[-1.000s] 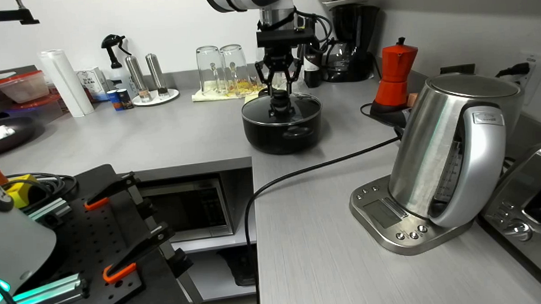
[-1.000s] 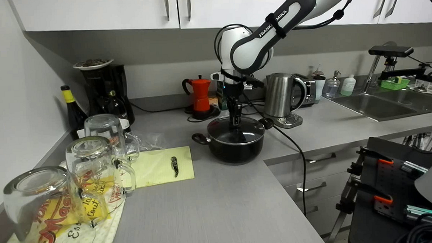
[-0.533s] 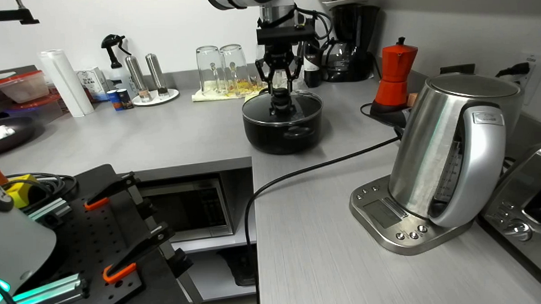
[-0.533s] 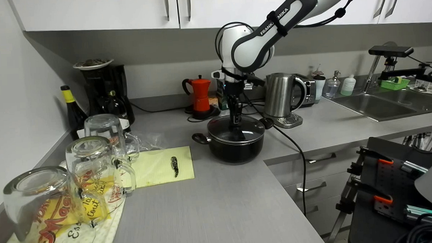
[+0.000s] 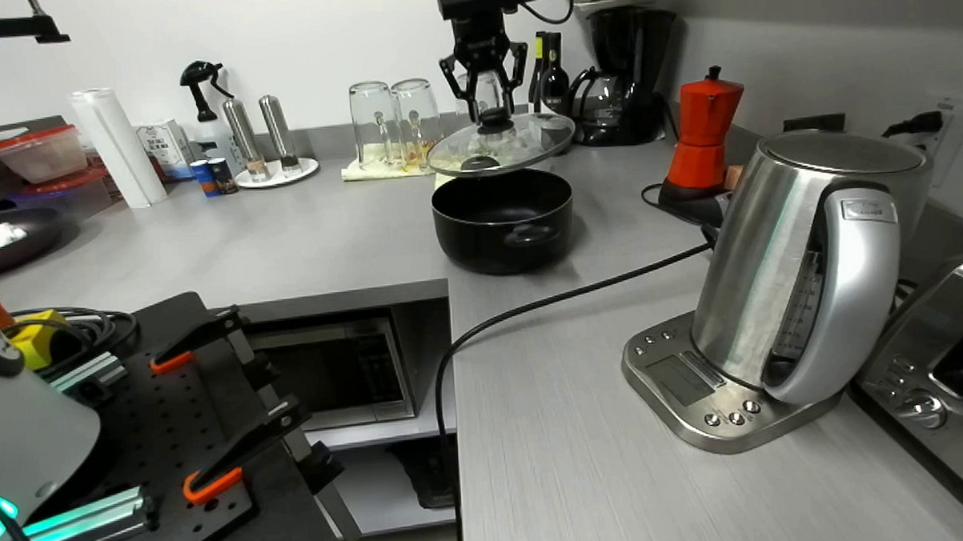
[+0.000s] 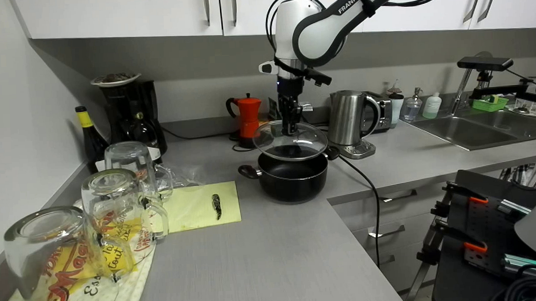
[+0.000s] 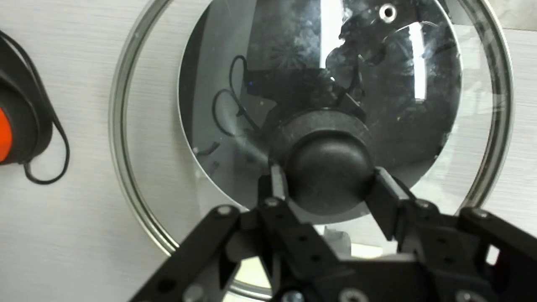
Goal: Remove the lid from the pot.
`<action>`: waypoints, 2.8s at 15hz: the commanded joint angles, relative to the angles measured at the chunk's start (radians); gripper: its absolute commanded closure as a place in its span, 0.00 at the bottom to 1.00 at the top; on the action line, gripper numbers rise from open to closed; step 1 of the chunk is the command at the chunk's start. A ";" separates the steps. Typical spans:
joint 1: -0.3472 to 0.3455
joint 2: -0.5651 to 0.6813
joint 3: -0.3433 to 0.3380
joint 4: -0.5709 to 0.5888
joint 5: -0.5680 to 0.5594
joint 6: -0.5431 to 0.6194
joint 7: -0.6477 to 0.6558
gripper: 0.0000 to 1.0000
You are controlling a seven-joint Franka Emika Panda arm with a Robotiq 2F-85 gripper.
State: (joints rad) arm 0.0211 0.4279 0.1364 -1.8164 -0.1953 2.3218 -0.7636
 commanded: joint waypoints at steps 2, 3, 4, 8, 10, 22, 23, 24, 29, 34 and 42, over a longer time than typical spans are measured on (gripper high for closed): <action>0.059 -0.054 0.032 -0.015 -0.057 -0.044 -0.063 0.75; 0.075 -0.053 0.043 -0.015 -0.069 -0.051 -0.077 0.75; 0.091 -0.051 0.057 -0.018 -0.079 -0.053 -0.100 0.75; 0.156 -0.047 0.104 -0.054 -0.114 -0.050 -0.171 0.75; 0.184 -0.049 0.126 -0.082 -0.128 -0.047 -0.213 0.75; 0.266 0.059 0.214 -0.198 -0.148 0.059 -0.531 0.75; 0.266 0.080 0.214 -0.194 -0.146 0.076 -0.557 0.75; 0.263 0.107 0.213 -0.188 -0.145 0.101 -0.588 0.75; 0.260 0.235 0.173 -0.135 -0.166 0.158 -0.684 0.75; 0.275 0.288 0.135 -0.100 -0.223 0.218 -0.712 0.75; 0.287 0.215 0.144 -0.143 -0.251 0.211 -0.697 0.04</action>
State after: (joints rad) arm 0.2928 0.6902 0.2837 -1.9337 -0.4233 2.5256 -1.4569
